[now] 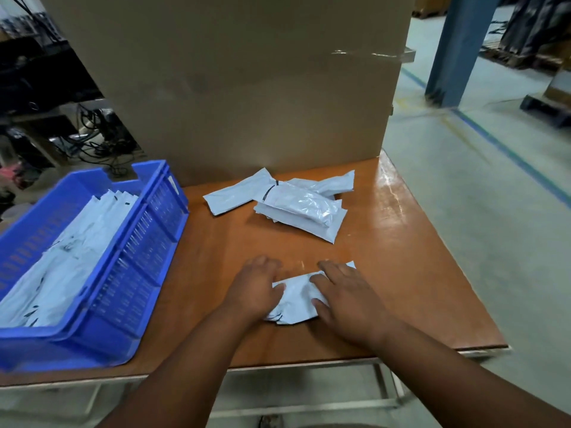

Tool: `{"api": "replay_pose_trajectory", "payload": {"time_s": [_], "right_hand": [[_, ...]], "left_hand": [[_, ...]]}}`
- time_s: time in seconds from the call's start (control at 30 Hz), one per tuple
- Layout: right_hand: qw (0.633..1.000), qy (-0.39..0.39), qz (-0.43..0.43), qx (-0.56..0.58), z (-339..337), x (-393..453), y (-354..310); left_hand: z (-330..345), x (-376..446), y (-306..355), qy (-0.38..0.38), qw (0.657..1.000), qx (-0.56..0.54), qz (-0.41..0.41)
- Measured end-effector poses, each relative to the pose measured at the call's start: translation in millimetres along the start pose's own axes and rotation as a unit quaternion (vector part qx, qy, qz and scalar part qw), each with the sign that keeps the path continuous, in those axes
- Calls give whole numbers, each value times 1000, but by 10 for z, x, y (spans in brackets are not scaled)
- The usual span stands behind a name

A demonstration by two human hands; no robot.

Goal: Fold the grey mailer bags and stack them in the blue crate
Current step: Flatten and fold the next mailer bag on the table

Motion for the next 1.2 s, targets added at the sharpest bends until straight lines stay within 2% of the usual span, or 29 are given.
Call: {"api": "replay_pose_trajectory", "payload": {"time_s": [0.03, 0.1, 0.17, 0.23, 0.33, 0.53, 0.6, 0.67, 0.77, 0.97, 1.2], "right_hand": [[1000, -26, 5, 0, 100, 1, 22], [998, -65, 3, -11, 284, -20, 13], [996, -86, 9, -28, 415, -80, -23], [994, -94, 25, -39, 467, -147, -68], [993, -97, 43, -49, 478, -225, -139], [990, -122, 65, -38, 380, -204, -155], [989, -112, 93, -29, 259, -174, -84], [990, -69, 114, -50, 88, -121, 27], [993, -37, 88, -76, -8, 26, 98], [992, -99, 63, -51, 399, 28, 184], [994, -91, 67, -6, 557, -17, 293]], "left_hand": [[47, -66, 100, 22, 999, -3, 24], [311, -229, 232, 1, 998, 2, 59], [617, -408, 194, -31, 995, 65, 64], [752, -540, 60, -26, 993, 106, 53], [746, -633, -116, -21, 994, 102, 24], [537, -592, -141, -16, 992, 122, 28], [432, -581, -103, 5, 995, 97, 23], [339, -565, 47, 26, 997, 72, 33], [322, -430, 350, 37, 996, 66, 56], [798, -130, 529, -16, 993, 92, 67], [952, -132, 447, 27, 992, 95, 74]]}}
Point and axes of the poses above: each hand's wrist, its own x-axis towards the middle knuckle, its own z-axis out of the palm, y = z × x, the point moved 9 cm from there along x, towards the middle knuckle, and after that the axes turned 12 degrees about -x, right-handed, at the moved point
